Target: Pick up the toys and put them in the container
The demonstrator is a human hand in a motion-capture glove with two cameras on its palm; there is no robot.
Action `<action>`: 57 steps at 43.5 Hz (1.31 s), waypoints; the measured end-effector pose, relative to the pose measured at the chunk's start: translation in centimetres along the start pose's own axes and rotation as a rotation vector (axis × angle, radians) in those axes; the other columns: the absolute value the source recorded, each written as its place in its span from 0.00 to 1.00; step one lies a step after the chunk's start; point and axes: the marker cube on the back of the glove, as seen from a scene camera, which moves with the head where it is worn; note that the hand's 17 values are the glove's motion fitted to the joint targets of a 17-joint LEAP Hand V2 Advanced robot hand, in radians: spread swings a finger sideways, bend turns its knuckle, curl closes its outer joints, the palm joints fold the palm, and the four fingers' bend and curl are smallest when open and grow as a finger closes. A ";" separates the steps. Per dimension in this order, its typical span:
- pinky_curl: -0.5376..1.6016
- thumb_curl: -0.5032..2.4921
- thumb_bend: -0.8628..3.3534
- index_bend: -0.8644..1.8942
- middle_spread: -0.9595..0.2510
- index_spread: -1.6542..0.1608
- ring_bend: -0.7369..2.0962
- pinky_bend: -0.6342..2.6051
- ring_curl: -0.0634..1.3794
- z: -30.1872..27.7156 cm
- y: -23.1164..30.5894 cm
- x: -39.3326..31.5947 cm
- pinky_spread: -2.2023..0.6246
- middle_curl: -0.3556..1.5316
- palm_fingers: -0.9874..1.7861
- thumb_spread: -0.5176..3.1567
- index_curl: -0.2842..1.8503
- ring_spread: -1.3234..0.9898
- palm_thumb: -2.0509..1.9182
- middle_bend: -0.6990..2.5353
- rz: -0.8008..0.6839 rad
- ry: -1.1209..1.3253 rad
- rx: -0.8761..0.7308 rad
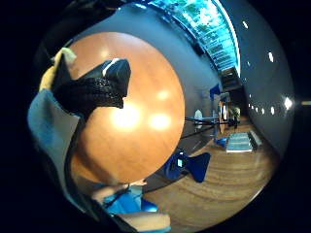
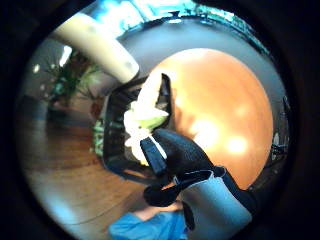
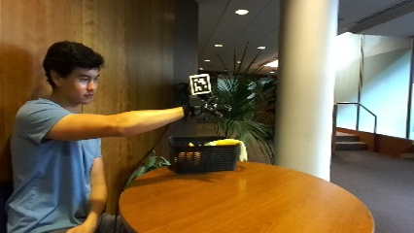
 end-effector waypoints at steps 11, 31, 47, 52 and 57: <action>0.41 0.27 0.19 0.36 0.85 0.75 0.50 0.67 0.24 1.5 1.4 6.0 0.78 0.45 0.30 0.45 0.20 0.60 0.50 0.31 0.099 -0.123 -0.027; 0.40 0.25 0.19 0.35 0.84 0.75 0.46 0.63 0.21 3.6 2.5 10.8 0.79 0.43 0.31 0.45 0.20 0.61 0.51 0.29 0.174 -0.142 -0.042; 0.40 0.25 0.20 0.35 0.84 0.75 0.45 0.62 0.20 4.7 3.5 12.5 0.80 0.42 0.32 0.45 0.20 0.61 0.51 0.28 0.144 -0.032 -0.042; 0.40 0.25 0.20 0.35 0.84 0.75 0.45 0.62 0.20 4.8 3.6 13.0 0.80 0.42 0.32 0.45 0.20 0.61 0.51 0.28 0.185 -0.021 -0.048; 0.40 0.25 0.20 0.35 0.84 0.75 0.45 0.62 0.20 4.1 3.6 11.6 0.80 0.42 0.32 0.45 0.20 0.61 0.51 0.28 0.147 -0.154 -0.031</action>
